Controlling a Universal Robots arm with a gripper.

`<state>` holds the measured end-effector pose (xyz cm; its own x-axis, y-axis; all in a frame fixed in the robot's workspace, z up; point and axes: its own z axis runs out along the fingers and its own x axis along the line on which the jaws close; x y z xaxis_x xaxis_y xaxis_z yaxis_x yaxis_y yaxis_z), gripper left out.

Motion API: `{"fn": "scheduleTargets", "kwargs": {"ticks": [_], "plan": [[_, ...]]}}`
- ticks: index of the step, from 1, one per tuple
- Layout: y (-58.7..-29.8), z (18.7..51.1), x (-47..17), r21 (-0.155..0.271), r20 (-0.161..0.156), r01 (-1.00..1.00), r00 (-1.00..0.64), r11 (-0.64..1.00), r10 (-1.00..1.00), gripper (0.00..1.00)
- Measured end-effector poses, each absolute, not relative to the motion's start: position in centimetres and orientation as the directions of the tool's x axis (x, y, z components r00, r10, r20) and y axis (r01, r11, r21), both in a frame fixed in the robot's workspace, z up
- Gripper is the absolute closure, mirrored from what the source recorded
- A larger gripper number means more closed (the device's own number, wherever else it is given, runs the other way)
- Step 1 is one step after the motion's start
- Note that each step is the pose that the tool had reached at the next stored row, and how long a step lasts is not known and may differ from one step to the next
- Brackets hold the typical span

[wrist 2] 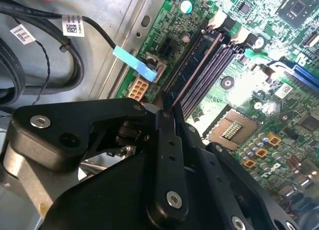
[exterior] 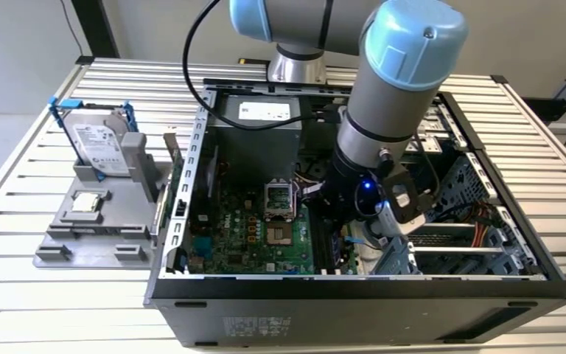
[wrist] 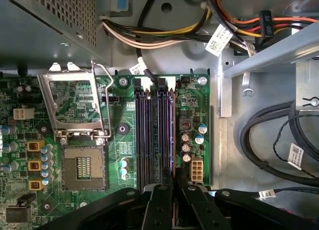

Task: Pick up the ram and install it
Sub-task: 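Insert the ram into the slot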

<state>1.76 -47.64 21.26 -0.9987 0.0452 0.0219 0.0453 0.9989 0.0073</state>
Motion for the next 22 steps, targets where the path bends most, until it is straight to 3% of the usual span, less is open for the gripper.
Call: {"fn": "scheduleTargets", "kwargs": {"ticks": [22], "plan": [[-47.55, 21.35, 1.79, 0.007, 0.022, 0.045, -0.999, 0.999, 0.045, 1.0]]}}
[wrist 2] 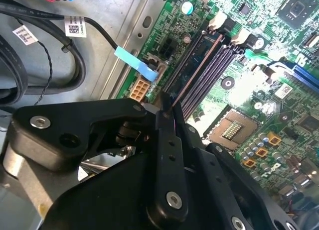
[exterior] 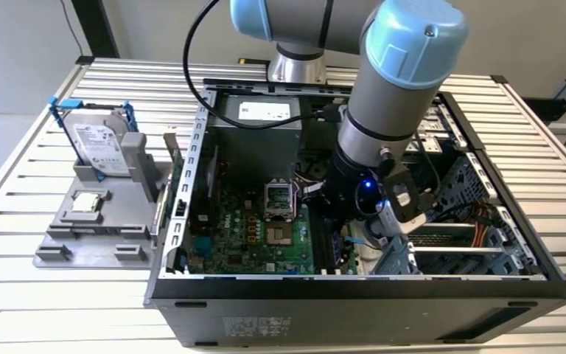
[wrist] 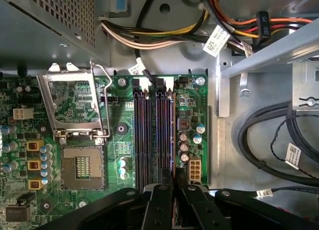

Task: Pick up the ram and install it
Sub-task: 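Insert the ram into the slot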

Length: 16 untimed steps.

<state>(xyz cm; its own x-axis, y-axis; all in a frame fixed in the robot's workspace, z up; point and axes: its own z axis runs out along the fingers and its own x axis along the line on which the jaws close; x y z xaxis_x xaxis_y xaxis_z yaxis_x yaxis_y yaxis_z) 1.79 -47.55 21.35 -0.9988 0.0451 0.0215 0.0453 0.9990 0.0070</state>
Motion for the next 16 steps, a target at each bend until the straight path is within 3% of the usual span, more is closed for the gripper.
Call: {"fn": "scheduleTargets", "kwargs": {"ticks": [16], "plan": [[-47.54, 21.5, 1.74, 0.006, 0.022, 0.039, -0.999, 0.999, 0.039, 1.0]]}}
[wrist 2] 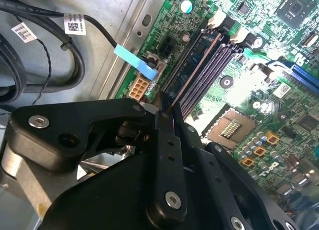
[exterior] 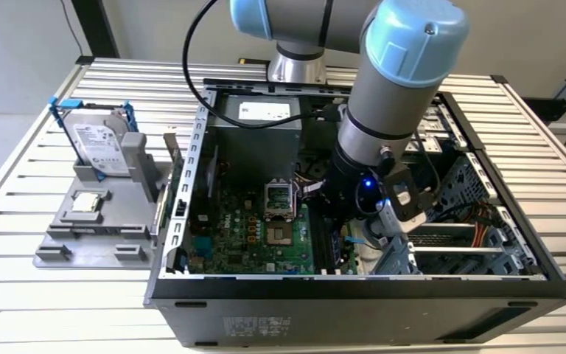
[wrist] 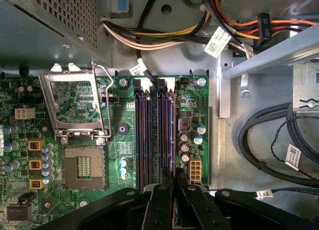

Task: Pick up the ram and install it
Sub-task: 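Insert the ram into the slot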

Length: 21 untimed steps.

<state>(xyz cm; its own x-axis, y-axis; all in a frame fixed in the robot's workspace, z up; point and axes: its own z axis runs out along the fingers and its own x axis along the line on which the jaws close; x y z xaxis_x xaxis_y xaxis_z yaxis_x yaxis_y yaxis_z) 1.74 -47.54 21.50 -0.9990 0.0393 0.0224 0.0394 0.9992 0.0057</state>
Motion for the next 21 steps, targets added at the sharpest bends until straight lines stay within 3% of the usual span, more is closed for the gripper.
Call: {"fn": "scheduleTargets", "kwargs": {"ticks": [21], "plan": [[-47.5, 20.82, 1.65, -0.015, 0.022, 0.038, -0.999, 0.999, 0.038, 1.0]]}}
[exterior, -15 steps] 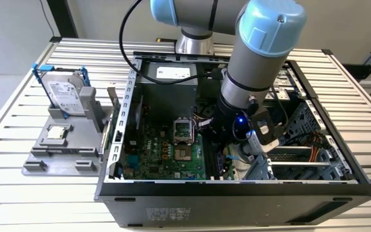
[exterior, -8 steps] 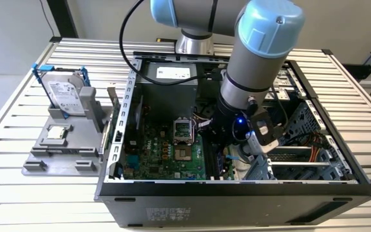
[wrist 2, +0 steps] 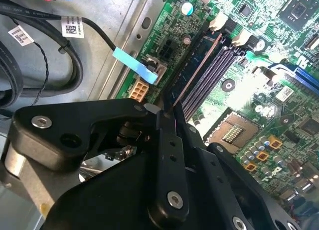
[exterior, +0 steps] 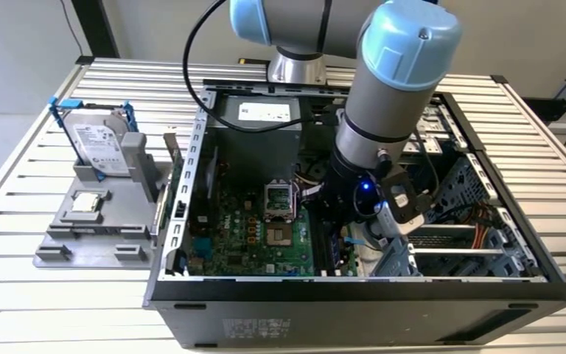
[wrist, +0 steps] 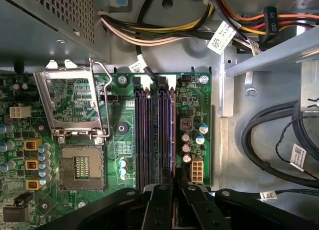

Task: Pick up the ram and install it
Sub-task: 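Insert the ram into the slot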

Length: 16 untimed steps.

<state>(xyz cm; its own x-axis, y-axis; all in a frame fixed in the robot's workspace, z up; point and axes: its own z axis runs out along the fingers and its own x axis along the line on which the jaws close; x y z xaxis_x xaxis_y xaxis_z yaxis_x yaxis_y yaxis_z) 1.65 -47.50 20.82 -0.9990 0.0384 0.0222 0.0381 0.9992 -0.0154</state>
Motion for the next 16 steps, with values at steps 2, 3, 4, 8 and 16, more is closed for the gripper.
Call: {"fn": "scheduleTargets", "kwargs": {"ticks": [2, 3, 4, 8, 16], "plan": [[-47.5, 20.7, 1.6, -0.017, 0.022, 0.038, -0.999, 0.999, 0.038, 1.0], [-47.5, 20.7, 1.6, -0.017, 0.022, 0.038, -0.999, 0.999, 0.038, 1.0], [-47.5, 20.7, 1.6, -0.017, 0.023, 0.038, -0.999, 0.999, 0.038, 1.0], [-47.5, 20.7, 1.6, -0.017, 0.023, 0.038, -0.999, 0.999, 0.039, 1.0], [-47.5, 22.4, 1.6, -0.017, 0.024, 0.038, -0.999, 0.999, 0.039, 0.0]]}}
